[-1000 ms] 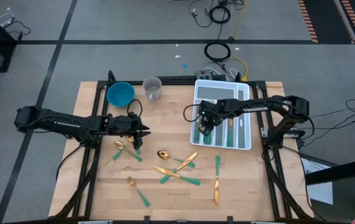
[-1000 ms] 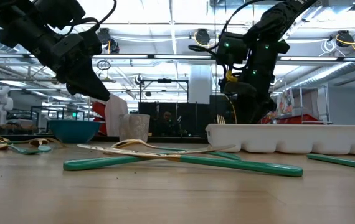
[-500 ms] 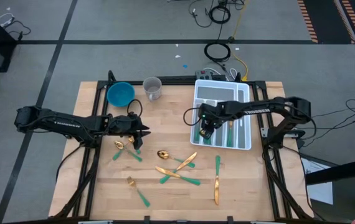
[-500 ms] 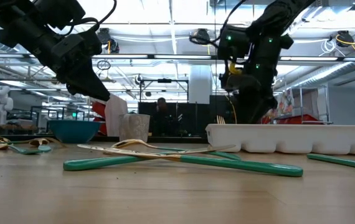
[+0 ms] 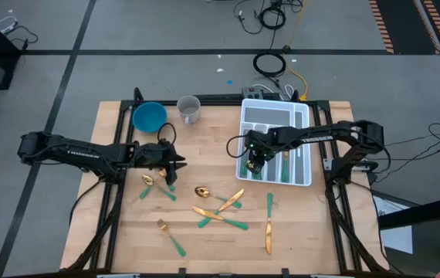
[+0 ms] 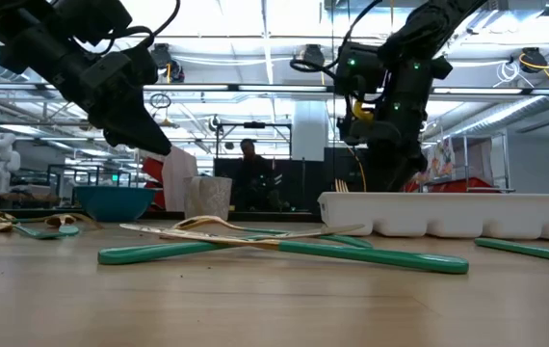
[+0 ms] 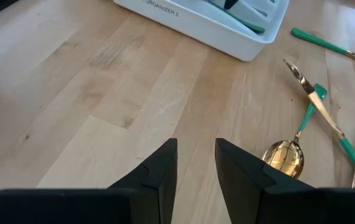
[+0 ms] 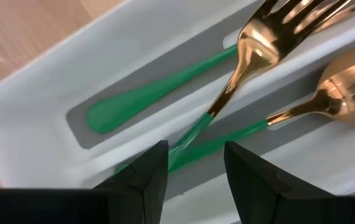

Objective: Sort silverware
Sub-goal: Adjust the green fork in the white silverware organizer

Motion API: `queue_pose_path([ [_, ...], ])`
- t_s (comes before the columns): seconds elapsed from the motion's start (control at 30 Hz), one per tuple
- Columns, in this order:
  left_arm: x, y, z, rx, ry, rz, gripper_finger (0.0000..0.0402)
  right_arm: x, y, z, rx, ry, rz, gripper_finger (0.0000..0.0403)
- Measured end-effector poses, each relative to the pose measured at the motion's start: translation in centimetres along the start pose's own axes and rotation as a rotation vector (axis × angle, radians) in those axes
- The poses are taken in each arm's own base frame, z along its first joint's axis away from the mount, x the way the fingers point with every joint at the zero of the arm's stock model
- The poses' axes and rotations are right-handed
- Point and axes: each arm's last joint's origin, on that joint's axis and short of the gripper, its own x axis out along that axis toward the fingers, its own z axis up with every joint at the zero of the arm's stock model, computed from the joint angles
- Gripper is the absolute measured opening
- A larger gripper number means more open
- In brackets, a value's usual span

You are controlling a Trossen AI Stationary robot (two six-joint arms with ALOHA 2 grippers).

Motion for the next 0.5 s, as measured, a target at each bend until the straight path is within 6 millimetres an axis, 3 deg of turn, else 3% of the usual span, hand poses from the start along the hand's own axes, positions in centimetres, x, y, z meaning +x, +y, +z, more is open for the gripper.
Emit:
queue_pose_path([
  [0.27, 0.05, 0.43, 0.31, 0.002, -0.021, 0.018, 0.0115, 0.88, 0.09, 0.12, -0.034, 0.014, 0.002, 0.0141],
  [0.5, 0.08, 0.76, 0.38, -0.008, -0.022, 0.032, 0.0115, 0.97, 0.10, 0.17, -0.066, 0.007, 0.006, 0.0043],
])
